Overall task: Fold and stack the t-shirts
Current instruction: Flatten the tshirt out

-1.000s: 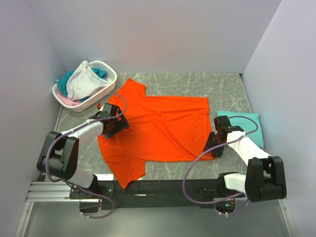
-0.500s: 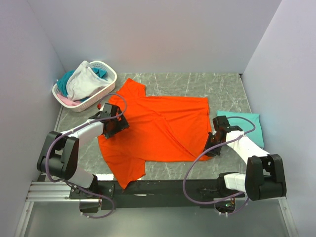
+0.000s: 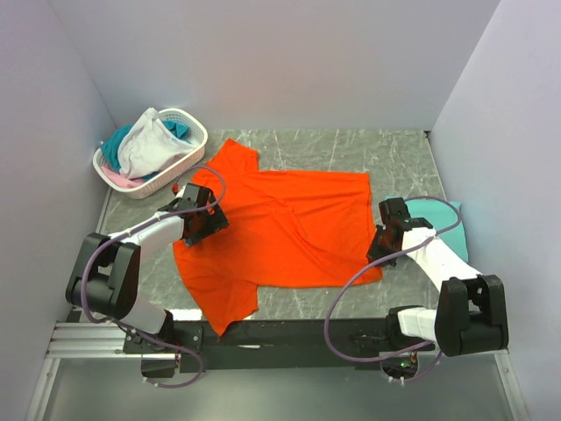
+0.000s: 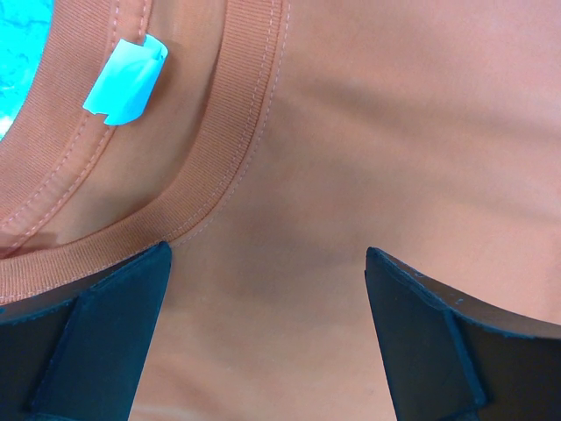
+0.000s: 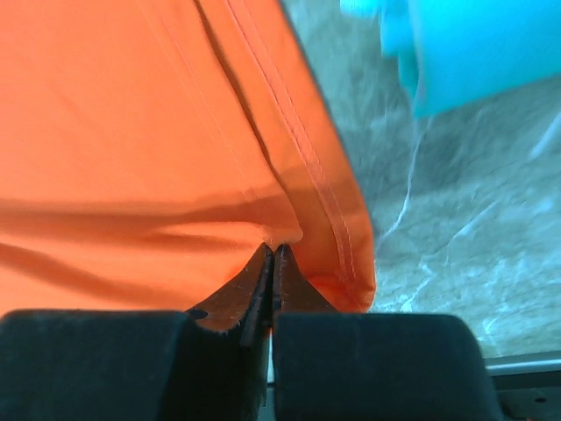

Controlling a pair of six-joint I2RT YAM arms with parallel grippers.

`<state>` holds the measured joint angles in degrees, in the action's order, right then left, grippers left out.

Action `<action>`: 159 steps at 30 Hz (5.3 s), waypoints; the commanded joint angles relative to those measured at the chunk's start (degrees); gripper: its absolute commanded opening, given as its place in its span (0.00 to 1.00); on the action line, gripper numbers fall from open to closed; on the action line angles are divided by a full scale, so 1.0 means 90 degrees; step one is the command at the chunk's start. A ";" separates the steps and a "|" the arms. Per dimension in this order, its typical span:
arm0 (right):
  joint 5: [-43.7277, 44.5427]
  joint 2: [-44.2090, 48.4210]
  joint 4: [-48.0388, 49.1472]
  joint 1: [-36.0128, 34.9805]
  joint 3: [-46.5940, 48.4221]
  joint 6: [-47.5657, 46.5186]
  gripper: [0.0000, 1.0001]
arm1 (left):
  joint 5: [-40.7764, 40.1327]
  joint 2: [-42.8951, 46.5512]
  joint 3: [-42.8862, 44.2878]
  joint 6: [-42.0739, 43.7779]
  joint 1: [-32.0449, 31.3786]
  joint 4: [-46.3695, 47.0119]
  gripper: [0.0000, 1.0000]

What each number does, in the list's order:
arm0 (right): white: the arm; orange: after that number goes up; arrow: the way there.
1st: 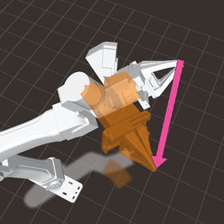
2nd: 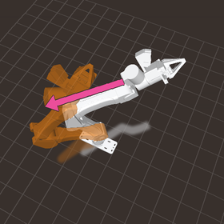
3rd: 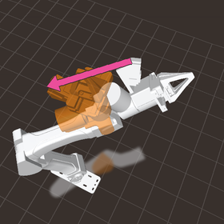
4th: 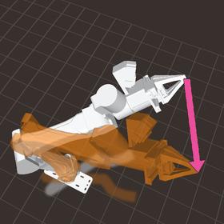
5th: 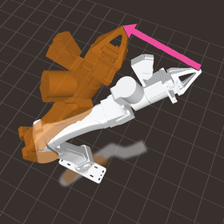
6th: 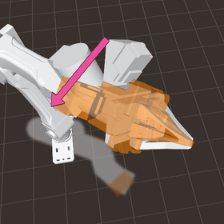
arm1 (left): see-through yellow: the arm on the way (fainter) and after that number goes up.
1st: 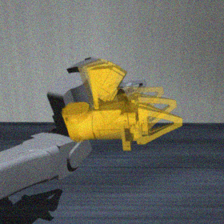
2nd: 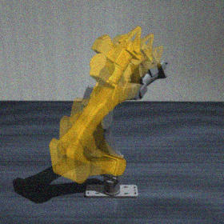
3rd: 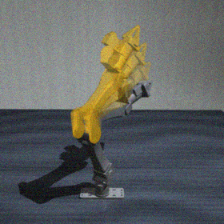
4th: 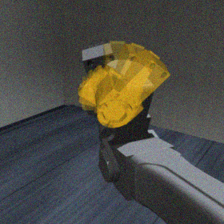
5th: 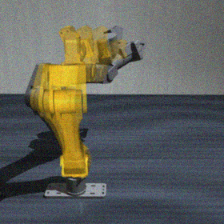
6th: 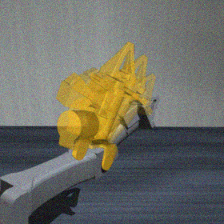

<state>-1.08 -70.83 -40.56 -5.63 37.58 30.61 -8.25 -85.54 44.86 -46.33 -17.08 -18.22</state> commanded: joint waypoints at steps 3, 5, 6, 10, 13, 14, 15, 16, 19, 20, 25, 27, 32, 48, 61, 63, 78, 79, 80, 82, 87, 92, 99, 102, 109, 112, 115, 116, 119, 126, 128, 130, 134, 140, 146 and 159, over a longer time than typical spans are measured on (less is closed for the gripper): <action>0.0414 0.0096 0.0219 0.0137 0.0492 -0.0130 0.00 | -0.0265 -0.0105 0.0123 -0.0028 0.0023 -0.0144 1.00; 0.0384 0.0009 0.0258 0.0225 0.0541 -0.0178 0.00 | -0.0284 -0.0095 0.0162 -0.0038 0.0033 -0.0173 0.99; 0.0442 -0.0079 0.0248 0.0244 0.0560 -0.0198 0.00 | -0.0304 -0.0105 0.0172 -0.0038 0.0042 -0.0192 0.99; 0.0754 -0.0236 0.0229 0.0420 0.0551 -0.0247 0.00 | -0.0372 -0.0095 0.0181 -0.0067 0.0062 -0.0222 0.99; 0.1017 -0.0372 0.0268 0.0537 0.0560 -0.0257 0.00 | -0.0353 -0.0125 0.0181 -0.0077 0.0072 -0.0232 0.99; 0.1067 -0.0401 0.0258 0.0576 0.0580 -0.0228 0.00 | -0.0362 -0.0125 0.0201 -0.0068 0.0072 -0.0232 0.99; 0.1067 -0.0508 0.0248 0.0596 0.0570 -0.0218 0.00 | -0.0372 -0.0134 0.0201 -0.0087 0.0072 -0.0232 0.99; 0.1038 -0.0567 0.0268 0.0586 0.0570 -0.0208 0.01 | -0.0372 -0.0125 0.0201 -0.0087 0.0072 -0.0232 0.99; 0.1165 -0.0743 0.0190 0.0596 0.0541 -0.0071 0.06 | -0.0372 -0.0125 0.0220 -0.0097 0.0082 -0.0261 0.99; 0.1223 -0.0763 0.0170 0.0596 0.0464 -0.0023 0.09 | -0.0372 -0.0086 0.0220 -0.0106 0.0082 -0.0251 0.99; 0.1108 -0.0724 0.0306 0.0586 0.0248 0.0115 0.32 | -0.0207 -0.0037 0.0279 -0.0038 0.0082 -0.0183 0.99; 0.0766 -0.0520 0.0346 0.0596 0.0384 -0.0050 0.38 | -0.0158 0.0002 0.0347 0.0010 0.0072 -0.0173 0.99; 0.0140 -0.0031 0.0629 0.0596 0.1077 -0.0520 0.38 | -0.0118 0.0323 0.0513 0.0069 0.0062 -0.0163 0.99; 0.0304 -0.1963 0.1039 0.0148 0.2230 -0.1213 0.42 | -0.0588 0.0842 0.0582 0.0118 0.0091 -0.0544 0.99; 0.0765 -0.3526 0.1176 0.0020 0.3538 -0.1194 0.43 | -0.0685 0.0949 0.0328 0.0216 0.0169 -0.0408 0.99; 0.0804 -0.3634 0.1225 0.0010 0.3791 -0.1233 0.43 | -0.0695 0.0988 0.0279 0.0225 0.0169 -0.0388 0.99; 0.0960 -0.4777 0.0718 0.0186 0.4887 -0.1214 0.43 | -0.0734 0.1038 0.0240 0.0216 0.0218 -0.0407 1.00; 0.0970 -0.4767 0.0698 0.0196 0.4858 -0.1214 0.43 | -0.0724 0.1037 0.0240 0.0206 0.0228 -0.0407 0.99; 0.0979 -0.4738 0.0698 0.0196 0.4799 -0.1214 0.43 | -0.0724 0.1028 0.0240 0.0206 0.0228 -0.0407 0.99; 0.0951 -0.4650 0.0776 0.0215 0.4594 -0.1204 0.43 | -0.0704 0.1028 0.0230 0.0206 0.0228 -0.0388 1.00; 0.0629 -0.4581 0.0902 0.0215 0.4370 -0.1204 0.42 | -0.0685 0.1008 0.0250 0.0206 0.0228 -0.0388 1.00; 0.0374 -0.4523 0.0942 0.0215 0.4398 -0.1194 0.36 | -0.0695 0.1008 0.0230 0.0196 0.0238 -0.0388 0.99; 0.0286 -0.4387 0.0883 0.0196 0.4438 -0.1126 0.28 | -0.0685 0.0989 0.0240 0.0196 0.0238 -0.0378 0.99; 0.0267 -0.4211 0.0922 0.0186 0.4389 -0.1097 0.28 | -0.0675 0.0969 0.0230 0.0177 0.0238 -0.0368 0.99; 0.0471 -0.3976 0.0708 0.0098 0.4340 -0.0970 0.29 | -0.0665 0.0959 0.0250 0.0186 0.0238 -0.0378 0.99; 0.0540 -0.3888 0.0600 0.0088 0.4271 -0.0921 0.29 | -0.0655 0.0950 0.0250 0.0186 0.0238 -0.0378 0.99; 0.0501 -0.3839 0.0600 0.0088 0.4184 -0.0921 0.30 | -0.0655 0.0949 0.0250 0.0177 0.0238 -0.0368 0.99; 0.0491 -0.3839 0.0581 0.0079 0.4154 -0.0892 0.30 | -0.0655 0.0940 0.0240 0.0186 0.0238 -0.0368 0.99; 0.0414 -0.3859 0.0629 0.0069 0.4076 -0.0930 0.30 | -0.0646 0.0940 0.0230 0.0186 0.0238 -0.0359 0.99; 0.0472 -0.3996 0.0610 0.0049 0.4066 -0.0940 0.30 | -0.0636 0.0930 0.0230 0.0186 0.0238 -0.0368 0.99; 0.0511 -0.3947 0.0610 0.0049 0.3989 -0.0930 0.31 | -0.0626 0.0940 0.0230 0.0186 0.0238 -0.0359 1.00; 0.0530 -0.3820 0.0619 0.0039 0.3891 -0.0921 0.30 | -0.0617 0.0930 0.0240 0.0177 0.0238 -0.0349 0.99; 0.0540 -0.3634 0.0610 0.0020 0.3637 -0.0862 0.30 | -0.0597 0.0930 0.0240 0.0186 0.0238 -0.0339 1.00; 0.0560 -0.3527 0.0639 -0.0048 0.3519 -0.0843 0.30 | -0.0577 0.0940 0.0220 0.0177 0.0238 -0.0320 0.99; 0.0570 -0.3575 0.0668 -0.0117 0.3665 -0.0882 0.22 | -0.0577 0.0940 0.0221 0.0177 0.0238 -0.0320 0.99; 0.0940 -0.3908 0.0551 -0.0117 0.3939 -0.0862 0.01 | -0.0626 0.0969 0.0230 0.0177 0.0238 -0.0359 0.99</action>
<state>4.82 -105.56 -35.27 -6.37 70.70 22.65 -13.41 -77.82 47.09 -45.10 -15.18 -22.17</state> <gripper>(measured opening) 0.057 0.995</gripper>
